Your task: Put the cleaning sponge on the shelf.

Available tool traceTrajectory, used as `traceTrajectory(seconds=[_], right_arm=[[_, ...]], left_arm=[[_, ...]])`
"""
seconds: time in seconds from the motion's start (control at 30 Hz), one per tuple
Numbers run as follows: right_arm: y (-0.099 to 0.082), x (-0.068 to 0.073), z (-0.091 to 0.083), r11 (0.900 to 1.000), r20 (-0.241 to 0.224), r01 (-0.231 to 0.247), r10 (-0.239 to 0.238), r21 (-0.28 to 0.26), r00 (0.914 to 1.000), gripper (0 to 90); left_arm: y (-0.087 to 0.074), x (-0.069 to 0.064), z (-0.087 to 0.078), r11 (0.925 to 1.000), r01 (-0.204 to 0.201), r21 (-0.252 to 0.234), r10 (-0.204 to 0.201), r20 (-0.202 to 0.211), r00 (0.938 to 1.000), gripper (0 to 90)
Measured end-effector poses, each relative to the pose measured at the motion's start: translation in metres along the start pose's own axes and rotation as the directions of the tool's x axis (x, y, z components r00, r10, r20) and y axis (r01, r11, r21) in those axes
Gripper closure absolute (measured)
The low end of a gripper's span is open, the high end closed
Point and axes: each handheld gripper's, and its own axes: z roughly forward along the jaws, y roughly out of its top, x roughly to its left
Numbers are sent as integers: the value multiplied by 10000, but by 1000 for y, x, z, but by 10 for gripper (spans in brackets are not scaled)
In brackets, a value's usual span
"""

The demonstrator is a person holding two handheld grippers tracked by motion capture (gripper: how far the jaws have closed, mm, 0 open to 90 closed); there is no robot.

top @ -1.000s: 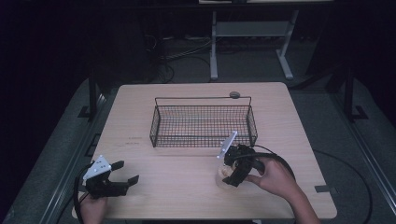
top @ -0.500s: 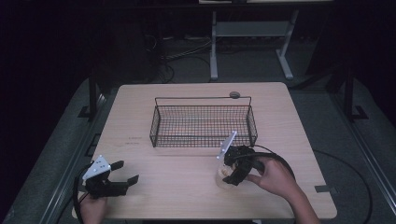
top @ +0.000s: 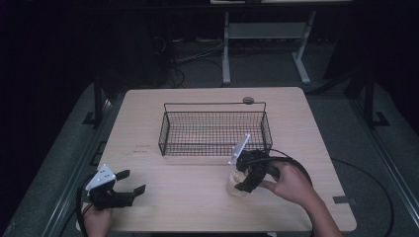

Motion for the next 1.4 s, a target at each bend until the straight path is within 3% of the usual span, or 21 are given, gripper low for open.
traceTrajectory(seconds=[0.6, 1.4], right_arm=[[14, -14, -19, 9998, 30, 198, -198, -49, 9998, 308], [26, -31, -36, 10000, 163, 84, -84, -21, 9998, 308]], left_arm=[[0, -1, 0, 10000, 25, 3, -25, 12, 10000, 138], [0, -1, 0, 10000, 36, -21, -36, 3, 10000, 138]])
